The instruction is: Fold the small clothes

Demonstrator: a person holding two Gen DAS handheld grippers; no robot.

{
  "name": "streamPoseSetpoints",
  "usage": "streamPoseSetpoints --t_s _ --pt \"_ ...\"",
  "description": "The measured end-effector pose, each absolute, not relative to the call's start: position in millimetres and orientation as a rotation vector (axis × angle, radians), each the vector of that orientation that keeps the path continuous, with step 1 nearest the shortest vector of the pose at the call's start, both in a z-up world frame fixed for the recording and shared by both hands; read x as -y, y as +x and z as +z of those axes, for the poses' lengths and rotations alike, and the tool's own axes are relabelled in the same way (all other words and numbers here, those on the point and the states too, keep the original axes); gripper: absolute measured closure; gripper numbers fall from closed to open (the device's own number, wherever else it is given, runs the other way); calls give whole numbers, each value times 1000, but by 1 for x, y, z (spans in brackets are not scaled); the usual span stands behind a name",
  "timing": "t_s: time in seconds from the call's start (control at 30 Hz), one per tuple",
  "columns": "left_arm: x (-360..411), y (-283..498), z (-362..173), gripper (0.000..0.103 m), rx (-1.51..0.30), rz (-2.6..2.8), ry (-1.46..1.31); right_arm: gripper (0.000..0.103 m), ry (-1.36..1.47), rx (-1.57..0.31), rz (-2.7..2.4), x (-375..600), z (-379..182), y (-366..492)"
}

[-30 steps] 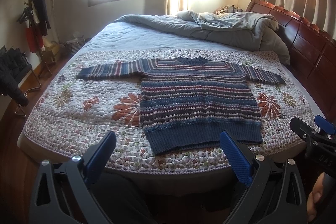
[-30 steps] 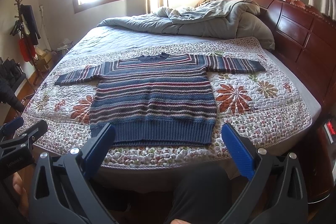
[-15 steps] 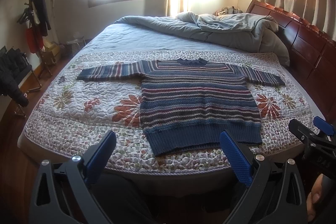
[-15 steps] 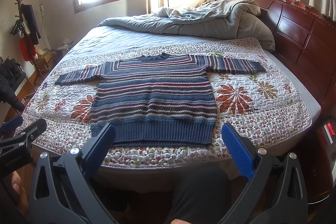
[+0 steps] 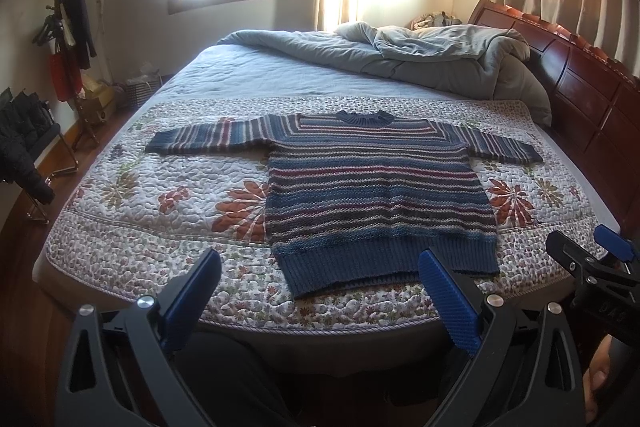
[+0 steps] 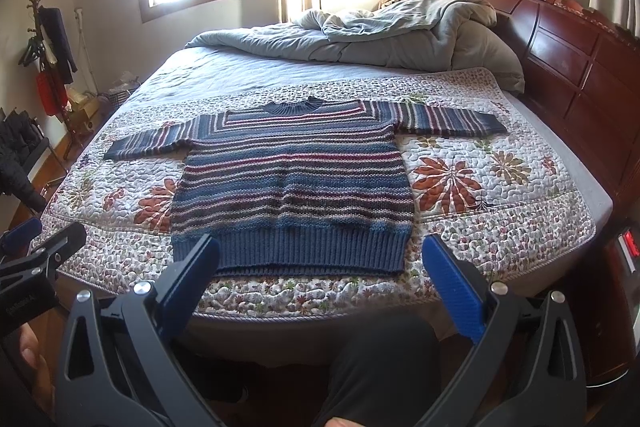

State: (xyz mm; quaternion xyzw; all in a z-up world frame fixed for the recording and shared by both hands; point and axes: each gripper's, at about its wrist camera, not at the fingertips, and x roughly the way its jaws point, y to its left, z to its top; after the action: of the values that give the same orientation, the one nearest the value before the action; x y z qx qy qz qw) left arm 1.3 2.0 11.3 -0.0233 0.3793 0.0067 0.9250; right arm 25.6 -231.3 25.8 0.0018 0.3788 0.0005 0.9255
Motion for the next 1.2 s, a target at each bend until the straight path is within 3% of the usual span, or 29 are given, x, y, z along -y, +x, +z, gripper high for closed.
streamPoseSetpoints --t_s 0.6,0.7,0.8,0.93,1.2 --pt "3 21 -1 4 -804 14 -48 3 -2 -780 3 236 16 42" --pt "3 32 -9 4 -780 -37 -71 3 24 -673 31 247 17 47" --pt "0 48 -22 4 -763 -190 -159 3 146 -560 206 280 4 64" --pt "13 90 -45 4 -792 -219 -120 3 234 -740 147 330 -31 121" --pt "52 177 -93 4 -811 -300 -87 3 622 -838 -26 518 -107 237"
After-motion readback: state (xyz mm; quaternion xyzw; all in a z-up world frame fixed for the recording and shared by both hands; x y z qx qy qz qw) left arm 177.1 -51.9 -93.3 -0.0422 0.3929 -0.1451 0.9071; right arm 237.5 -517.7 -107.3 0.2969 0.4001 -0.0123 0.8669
